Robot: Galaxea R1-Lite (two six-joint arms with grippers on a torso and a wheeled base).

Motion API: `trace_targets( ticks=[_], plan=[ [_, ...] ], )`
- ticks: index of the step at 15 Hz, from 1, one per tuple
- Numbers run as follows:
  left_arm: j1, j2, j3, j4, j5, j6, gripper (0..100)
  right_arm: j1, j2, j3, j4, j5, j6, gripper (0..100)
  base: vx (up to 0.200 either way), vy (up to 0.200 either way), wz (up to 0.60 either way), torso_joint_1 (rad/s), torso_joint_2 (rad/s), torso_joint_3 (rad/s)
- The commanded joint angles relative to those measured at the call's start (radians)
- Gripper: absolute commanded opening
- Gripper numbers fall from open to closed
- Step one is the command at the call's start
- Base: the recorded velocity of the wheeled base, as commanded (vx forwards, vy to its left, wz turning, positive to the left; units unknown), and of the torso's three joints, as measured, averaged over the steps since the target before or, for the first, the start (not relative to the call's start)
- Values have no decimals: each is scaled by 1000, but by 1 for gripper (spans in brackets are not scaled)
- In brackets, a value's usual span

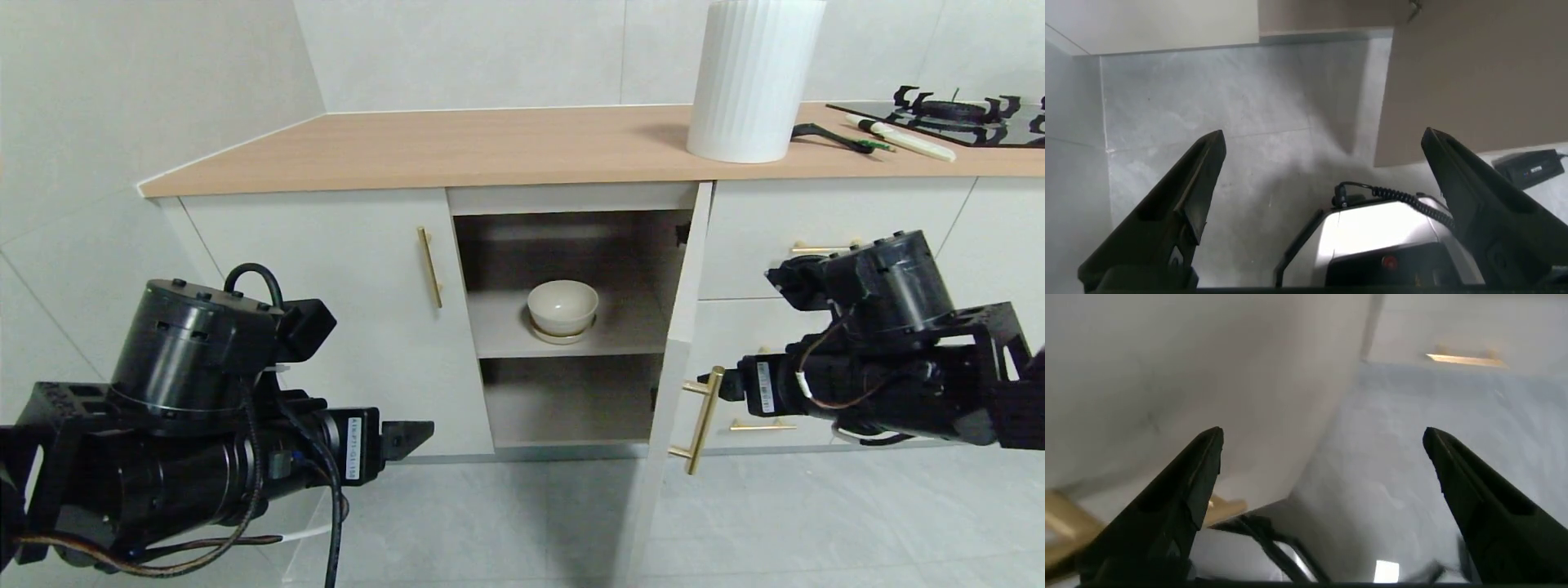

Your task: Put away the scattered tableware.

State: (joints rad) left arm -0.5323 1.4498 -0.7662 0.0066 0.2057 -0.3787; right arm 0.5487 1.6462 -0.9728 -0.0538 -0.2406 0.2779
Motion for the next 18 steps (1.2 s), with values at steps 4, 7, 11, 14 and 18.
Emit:
trace_targets(
  ticks=[4,7,11,14,18],
  plan=[
    [2,-14,-5,0,14,0,100,5,179,-190,-3,119,-34,100,0,0,0,0,0,0],
    [0,-22,-1,-10,17,4,100,5,234,-219,-14,178,-29,100,0,0,0,0,0,0],
    [0,-25,-2,-10,27,6,100,4,277,-218,-130,176,-20,100,0,0,0,0,0,0],
    [17,-19,-12,-10,35,1,100,5,320,-219,-181,167,-16,100,0,0,0,0,0,0],
    [58,-19,-25,-5,44,1,100,5,406,-227,-334,112,15,100,0,0,0,0,0,0]
  ],
)
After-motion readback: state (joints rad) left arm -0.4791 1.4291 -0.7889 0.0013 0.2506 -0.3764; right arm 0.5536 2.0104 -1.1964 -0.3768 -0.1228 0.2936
